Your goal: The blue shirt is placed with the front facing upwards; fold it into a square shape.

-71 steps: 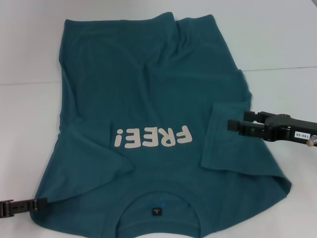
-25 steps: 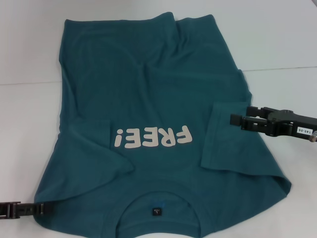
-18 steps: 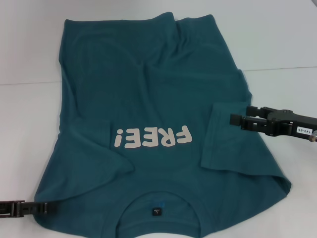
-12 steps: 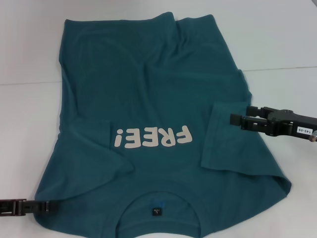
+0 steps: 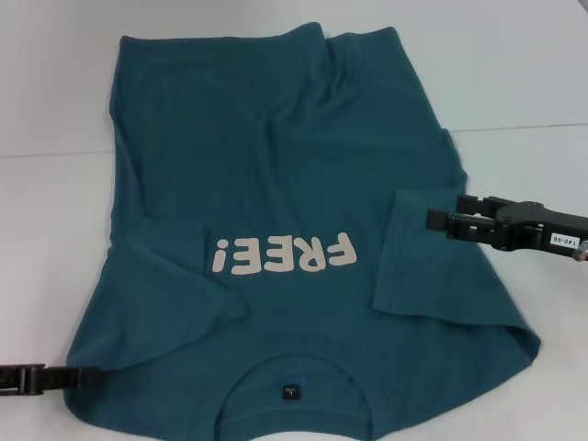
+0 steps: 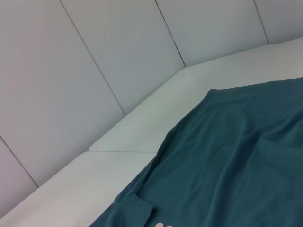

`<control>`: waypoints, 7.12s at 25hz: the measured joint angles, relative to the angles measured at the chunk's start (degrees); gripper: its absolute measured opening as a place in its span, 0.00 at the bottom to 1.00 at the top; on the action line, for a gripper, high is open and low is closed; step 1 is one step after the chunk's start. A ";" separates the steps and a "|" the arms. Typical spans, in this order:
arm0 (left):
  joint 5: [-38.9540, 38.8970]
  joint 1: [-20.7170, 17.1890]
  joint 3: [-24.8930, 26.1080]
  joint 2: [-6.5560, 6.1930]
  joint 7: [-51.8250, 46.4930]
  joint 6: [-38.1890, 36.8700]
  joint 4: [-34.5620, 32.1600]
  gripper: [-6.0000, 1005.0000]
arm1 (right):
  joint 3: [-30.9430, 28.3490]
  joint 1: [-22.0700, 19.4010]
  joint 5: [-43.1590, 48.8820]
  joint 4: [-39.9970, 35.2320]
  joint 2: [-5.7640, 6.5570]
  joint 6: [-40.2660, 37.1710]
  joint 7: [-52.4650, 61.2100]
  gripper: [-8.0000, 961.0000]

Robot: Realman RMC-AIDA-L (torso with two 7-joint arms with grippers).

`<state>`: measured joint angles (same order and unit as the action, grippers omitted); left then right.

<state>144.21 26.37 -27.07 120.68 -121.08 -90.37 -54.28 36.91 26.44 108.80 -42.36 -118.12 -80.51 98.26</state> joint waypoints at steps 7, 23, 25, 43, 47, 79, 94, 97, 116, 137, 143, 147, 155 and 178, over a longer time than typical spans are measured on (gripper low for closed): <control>0.15 0.26 -0.54 0.05 -0.21 1.13 0.14 0.51 | -0.01 0.02 -0.07 0.00 0.00 -0.08 0.00 0.96; 0.90 0.52 -0.94 0.10 -0.38 1.70 0.32 0.05 | -0.08 -0.30 0.20 0.00 0.23 0.00 0.00 0.96; 0.90 0.52 -0.71 0.06 -0.42 1.70 0.32 0.03 | 0.06 -0.69 0.62 0.00 0.54 -0.22 0.28 0.96; 0.79 0.06 -0.25 -0.05 -0.47 1.68 0.09 0.01 | -2.26 -5.15 15.37 -1.66 6.82 -6.48 21.43 0.96; 0.58 0.13 -0.26 -0.01 -0.47 1.68 0.19 0.01 | -4.98 -4.72 19.90 -1.67 6.94 -6.42 23.30 0.96; 0.48 0.14 -0.27 -0.04 -0.20 1.69 0.24 0.01 | -4.42 -2.80 24.35 0.08 5.09 -3.74 25.44 0.96; 0.45 0.17 -0.26 -0.01 -0.07 2.01 0.32 0.01 | -4.39 -1.51 25.32 0.09 4.60 -3.40 25.60 0.95; 0.45 0.17 -0.26 -0.01 -0.05 2.18 0.32 0.01 | -4.39 -1.42 25.32 0.09 4.50 -3.45 25.64 0.95; 0.45 0.47 -0.26 -0.03 -0.03 2.59 0.67 0.01 | -3.69 1.07 25.12 -0.29 3.33 -5.90 25.48 0.95; 0.22 0.49 -0.49 -0.03 -0.14 3.17 0.94 0.01 | -4.43 -0.72 24.92 -0.71 4.78 -6.20 25.89 0.95; 0.15 0.52 -0.60 -0.01 -0.14 3.17 1.00 0.01 | -4.38 -1.84 25.20 -0.78 5.75 -6.75 26.91 0.95; 0.07 0.52 -0.57 0.00 -0.13 3.18 1.03 0.01 | -4.07 -2.17 25.30 -0.79 5.92 -6.78 27.07 0.95; 0.07 0.52 -0.49 0.08 -0.04 3.17 1.03 0.01 | -3.78 -1.49 26.55 -0.79 5.48 -6.78 27.62 0.95; 0.01 0.61 -0.34 -0.11 0.06 3.32 1.02 0.01 | -2.47 -0.10 28.83 -0.79 5.39 -6.65 29.52 0.95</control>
<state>144.21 26.98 -27.41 120.58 -121.02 -87.04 -53.26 34.44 26.34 137.63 -43.16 -112.73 -87.16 127.78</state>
